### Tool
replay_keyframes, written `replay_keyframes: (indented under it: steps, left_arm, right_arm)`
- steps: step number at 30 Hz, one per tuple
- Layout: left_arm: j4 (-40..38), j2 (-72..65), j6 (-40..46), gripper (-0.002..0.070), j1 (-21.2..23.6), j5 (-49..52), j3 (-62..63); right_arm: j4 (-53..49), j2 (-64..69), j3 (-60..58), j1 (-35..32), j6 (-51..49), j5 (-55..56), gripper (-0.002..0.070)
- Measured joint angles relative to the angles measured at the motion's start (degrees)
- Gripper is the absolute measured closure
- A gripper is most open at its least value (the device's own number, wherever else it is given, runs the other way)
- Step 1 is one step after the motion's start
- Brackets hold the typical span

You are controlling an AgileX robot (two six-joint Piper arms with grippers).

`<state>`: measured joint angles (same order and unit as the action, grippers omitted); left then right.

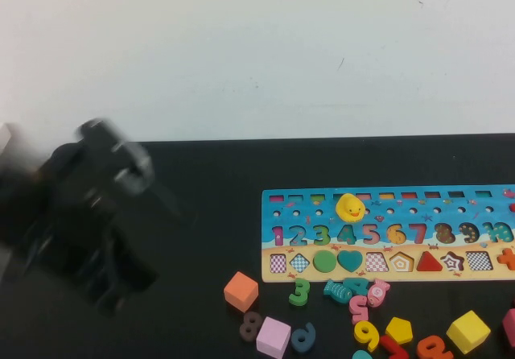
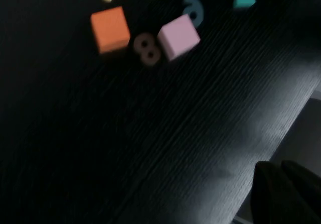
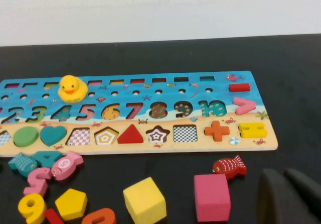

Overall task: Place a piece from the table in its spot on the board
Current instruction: Pick up the "Pentagon"

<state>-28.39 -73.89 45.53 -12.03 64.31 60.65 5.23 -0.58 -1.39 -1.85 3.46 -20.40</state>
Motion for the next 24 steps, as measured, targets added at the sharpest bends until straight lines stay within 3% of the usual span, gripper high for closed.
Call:
replay_keyframes:
  steps: [5, 16, 24]
  left_arm:
    - [-0.2, -14.7, 4.7, 0.0677, -4.1, 4.1, 13.3]
    - [10.6, -39.8, 6.7, 0.0677, -24.6, 5.0, 41.5]
    - [18.5, -45.7, 6.7, 0.0676, -35.0, 1.9, 47.0]
  right_arm:
    - [0.0, 0.0, 0.0, 0.0, 0.0, 0.0, 0.0657]
    - [0.0, 0.0, 0.0, 0.0, 0.0, 0.0, 0.0657]
    - [0.0, 0.0, 0.0, 0.0, 0.0, 0.0, 0.0657]
